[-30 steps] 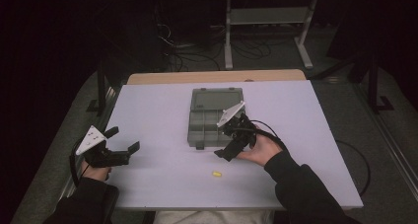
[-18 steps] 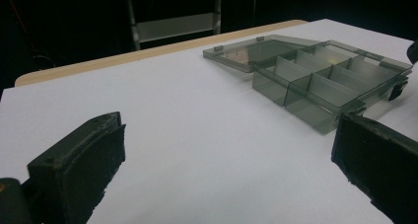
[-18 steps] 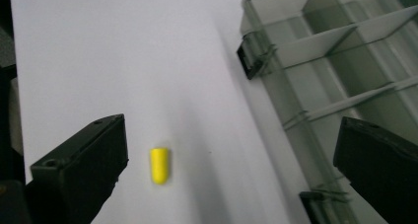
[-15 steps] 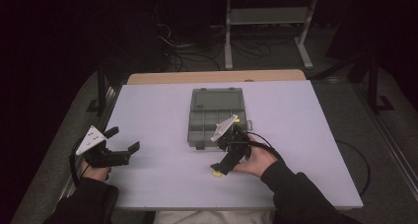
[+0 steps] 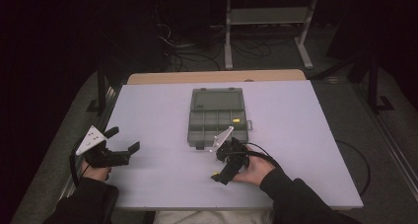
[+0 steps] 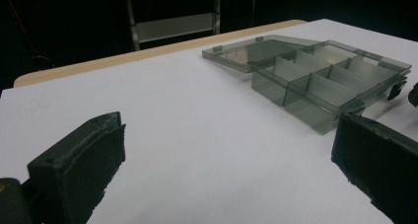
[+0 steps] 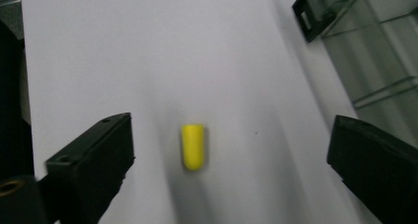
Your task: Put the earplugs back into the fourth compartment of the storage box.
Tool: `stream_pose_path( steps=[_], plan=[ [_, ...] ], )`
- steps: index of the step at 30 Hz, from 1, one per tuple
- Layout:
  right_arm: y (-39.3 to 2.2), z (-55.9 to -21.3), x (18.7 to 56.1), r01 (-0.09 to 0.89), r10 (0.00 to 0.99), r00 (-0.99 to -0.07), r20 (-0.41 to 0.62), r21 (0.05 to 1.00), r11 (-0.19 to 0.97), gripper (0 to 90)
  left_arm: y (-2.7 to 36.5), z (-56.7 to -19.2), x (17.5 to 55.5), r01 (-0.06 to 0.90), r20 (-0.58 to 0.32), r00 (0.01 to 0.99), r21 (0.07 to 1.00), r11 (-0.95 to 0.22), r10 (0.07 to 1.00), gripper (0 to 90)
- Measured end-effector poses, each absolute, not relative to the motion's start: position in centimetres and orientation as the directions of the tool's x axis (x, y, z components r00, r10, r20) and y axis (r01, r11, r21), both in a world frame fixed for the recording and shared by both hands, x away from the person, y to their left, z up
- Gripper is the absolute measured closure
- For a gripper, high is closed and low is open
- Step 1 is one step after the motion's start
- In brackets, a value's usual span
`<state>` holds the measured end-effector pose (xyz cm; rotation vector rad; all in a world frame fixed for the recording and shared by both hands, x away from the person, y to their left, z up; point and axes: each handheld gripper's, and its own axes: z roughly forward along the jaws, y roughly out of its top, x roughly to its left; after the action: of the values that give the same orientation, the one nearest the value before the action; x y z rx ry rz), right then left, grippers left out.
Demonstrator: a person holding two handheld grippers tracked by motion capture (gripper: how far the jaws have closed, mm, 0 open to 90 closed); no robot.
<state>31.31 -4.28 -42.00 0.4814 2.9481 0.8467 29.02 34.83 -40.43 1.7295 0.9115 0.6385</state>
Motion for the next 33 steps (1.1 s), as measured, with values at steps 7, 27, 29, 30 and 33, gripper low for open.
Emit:
stream_pose_path(
  steps=[7, 27, 29, 30, 33],
  plan=[
    [-4.1, -42.4, 30.8, 0.264, 0.279, -0.959, 0.051, 0.516, 0.815, 20.0, 34.8, -40.4, 29.0, 0.271, -0.008, 0.573, 0.945, -0.181, 0.819, 0.0],
    [-3.7, -42.7, 30.3, 0.246, 0.256, -0.965, 0.049, 0.500, 0.830, 79.6, 34.8, -40.4, 29.0, 0.272, -0.009, 0.575, 0.945, -0.180, 0.818, 0.0],
    [-3.8, -42.5, 30.4, 0.252, 0.261, -0.964, 0.054, 0.505, 0.825, 79.7, 34.8, -40.4, 29.0, 0.272, -0.008, 0.575, 0.945, -0.182, 0.818, 0.0],
    [-3.9, -42.2, 30.4, 0.255, 0.263, -0.963, 0.058, 0.511, 0.821, 79.8, 34.8, -40.4, 29.0, 0.272, -0.008, 0.575, 0.945, -0.182, 0.818, 0.0],
    [-4.1, -41.5, 30.6, 0.259, 0.267, -0.962, 0.061, 0.526, 0.810, 79.8, 34.8, -40.4, 29.0, 0.273, -0.008, 0.575, 0.945, -0.183, 0.818, 0.0]
  ],
)
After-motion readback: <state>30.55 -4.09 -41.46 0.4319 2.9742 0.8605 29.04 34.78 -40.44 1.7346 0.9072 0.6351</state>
